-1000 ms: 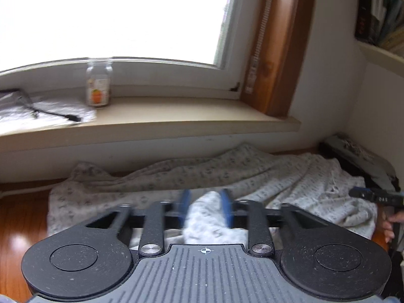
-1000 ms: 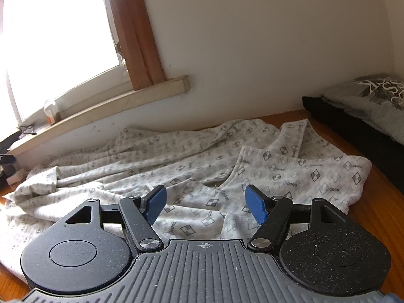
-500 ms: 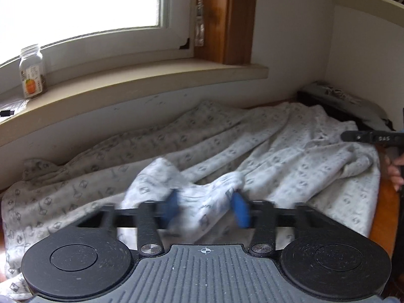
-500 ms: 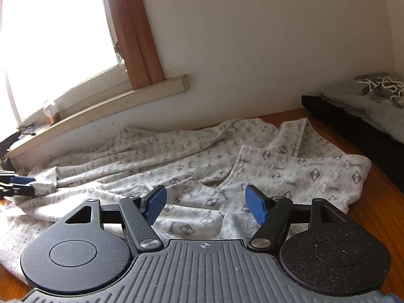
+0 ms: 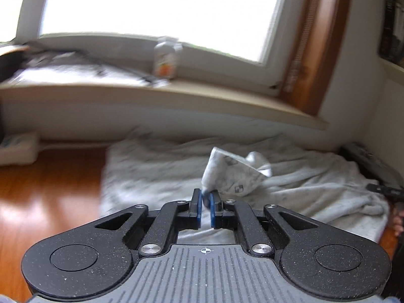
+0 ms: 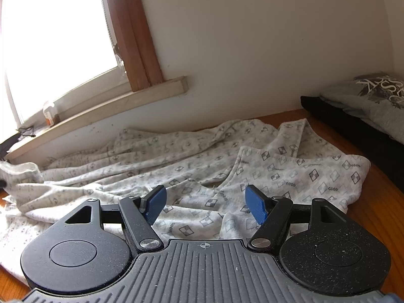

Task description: Fold clothes

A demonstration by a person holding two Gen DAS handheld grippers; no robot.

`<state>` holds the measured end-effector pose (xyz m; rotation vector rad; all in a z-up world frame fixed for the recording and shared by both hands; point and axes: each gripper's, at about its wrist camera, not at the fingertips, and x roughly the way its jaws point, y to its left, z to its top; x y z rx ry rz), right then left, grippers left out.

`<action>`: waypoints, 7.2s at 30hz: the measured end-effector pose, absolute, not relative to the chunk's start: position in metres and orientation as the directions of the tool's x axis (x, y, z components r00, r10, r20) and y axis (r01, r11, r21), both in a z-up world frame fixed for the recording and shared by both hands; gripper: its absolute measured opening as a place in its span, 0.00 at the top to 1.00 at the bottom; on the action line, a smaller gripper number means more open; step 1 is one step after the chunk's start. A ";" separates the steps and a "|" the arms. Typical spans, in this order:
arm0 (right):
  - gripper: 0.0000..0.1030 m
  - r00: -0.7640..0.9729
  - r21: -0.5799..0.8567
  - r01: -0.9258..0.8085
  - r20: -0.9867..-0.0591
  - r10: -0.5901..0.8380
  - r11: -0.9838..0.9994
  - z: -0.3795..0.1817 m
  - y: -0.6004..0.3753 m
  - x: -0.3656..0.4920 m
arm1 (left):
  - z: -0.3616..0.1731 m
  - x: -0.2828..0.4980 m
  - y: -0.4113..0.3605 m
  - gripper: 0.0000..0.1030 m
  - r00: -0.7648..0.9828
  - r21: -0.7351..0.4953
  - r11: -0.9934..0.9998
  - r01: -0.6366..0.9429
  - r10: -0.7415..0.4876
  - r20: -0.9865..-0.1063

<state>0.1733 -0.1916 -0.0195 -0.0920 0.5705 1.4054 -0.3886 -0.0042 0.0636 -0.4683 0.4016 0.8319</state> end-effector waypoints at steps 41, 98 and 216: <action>0.45 -0.511 0.155 -0.825 -0.616 0.599 -0.544 0.006 -0.025 -0.066 | 0.054 -0.347 0.068 0.85 0.626 -0.213 0.664 -0.717 0.477 -0.617; 0.96 -0.638 0.058 -0.673 -0.549 0.539 -0.737 -0.003 -0.152 -0.096 | 0.069 -0.489 -0.083 0.95 0.619 -0.272 0.588 -0.762 0.538 -0.572; 0.77 -0.158 0.014 -0.985 -0.443 0.882 -0.170 0.005 -0.257 0.108 | 0.072 -0.080 -0.160 0.97 0.836 0.113 0.965 -0.237 0.262 -0.482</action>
